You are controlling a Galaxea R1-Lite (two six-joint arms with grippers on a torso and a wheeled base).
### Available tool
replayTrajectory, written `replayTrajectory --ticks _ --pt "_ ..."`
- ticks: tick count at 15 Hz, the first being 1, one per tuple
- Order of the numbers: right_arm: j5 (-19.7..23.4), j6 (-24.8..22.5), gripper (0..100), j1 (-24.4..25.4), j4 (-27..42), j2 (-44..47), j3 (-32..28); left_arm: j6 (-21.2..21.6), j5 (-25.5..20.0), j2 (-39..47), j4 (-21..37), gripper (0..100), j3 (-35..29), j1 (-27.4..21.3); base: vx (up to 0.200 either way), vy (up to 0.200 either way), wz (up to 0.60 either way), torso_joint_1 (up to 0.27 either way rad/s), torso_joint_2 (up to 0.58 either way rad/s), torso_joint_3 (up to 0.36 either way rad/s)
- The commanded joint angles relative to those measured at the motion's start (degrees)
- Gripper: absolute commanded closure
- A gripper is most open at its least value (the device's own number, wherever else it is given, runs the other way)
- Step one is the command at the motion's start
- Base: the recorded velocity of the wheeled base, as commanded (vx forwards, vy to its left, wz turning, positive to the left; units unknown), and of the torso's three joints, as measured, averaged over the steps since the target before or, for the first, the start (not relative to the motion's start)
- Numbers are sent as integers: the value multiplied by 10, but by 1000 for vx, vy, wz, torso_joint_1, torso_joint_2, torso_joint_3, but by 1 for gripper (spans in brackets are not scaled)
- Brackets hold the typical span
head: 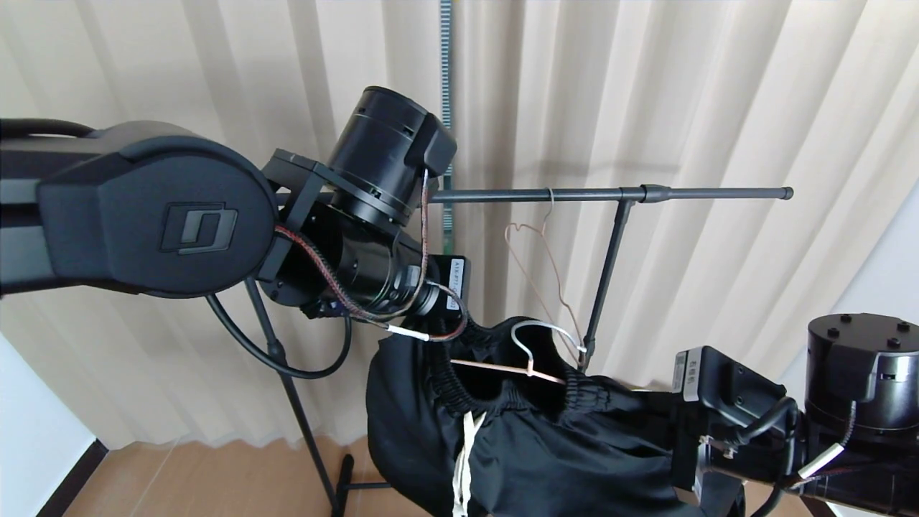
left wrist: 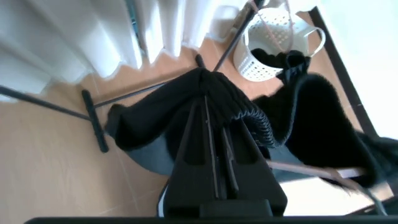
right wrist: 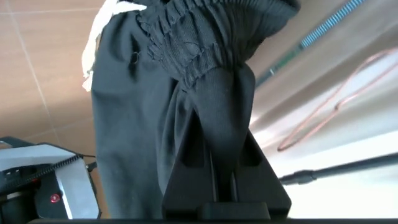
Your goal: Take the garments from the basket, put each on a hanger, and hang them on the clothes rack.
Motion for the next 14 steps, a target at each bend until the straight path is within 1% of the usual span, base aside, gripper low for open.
replayTrajectory --ticks 1,3,6,7,8,10,12,14 --pt "15 -2 100 5 -7 -13 10 -12 3 12 10 100 -17 -1 0 0 0 0 0 0" --pt "13 -2 100 20 -8 -14 16 -15 3 12 11 100 -28 -2 0 0 0 0 0 0" --pt "11 9 100 26 -8 -7 2 -16 5 8 20 100 -17 -12 0 0 0 0 0 0" --pt "8 24 100 24 -8 -5 -7 -14 5 2 25 100 -14 -19 0 0 0 0 0 0" --pt "-6 66 100 23 -8 6 -22 -3 5 -16 26 100 -3 -29 0 0 0 0 0 0" --pt "-22 95 100 12 -9 28 -37 19 22 -26 25 100 24 -31 0 0 0 0 0 0" --pt "-20 96 100 -6 -13 46 -43 19 20 -38 25 100 32 -30 0 0 0 0 0 0" --pt "-22 106 100 -8 -42 63 -44 28 18 -49 23 100 50 -30 0 0 0 0 0 0"
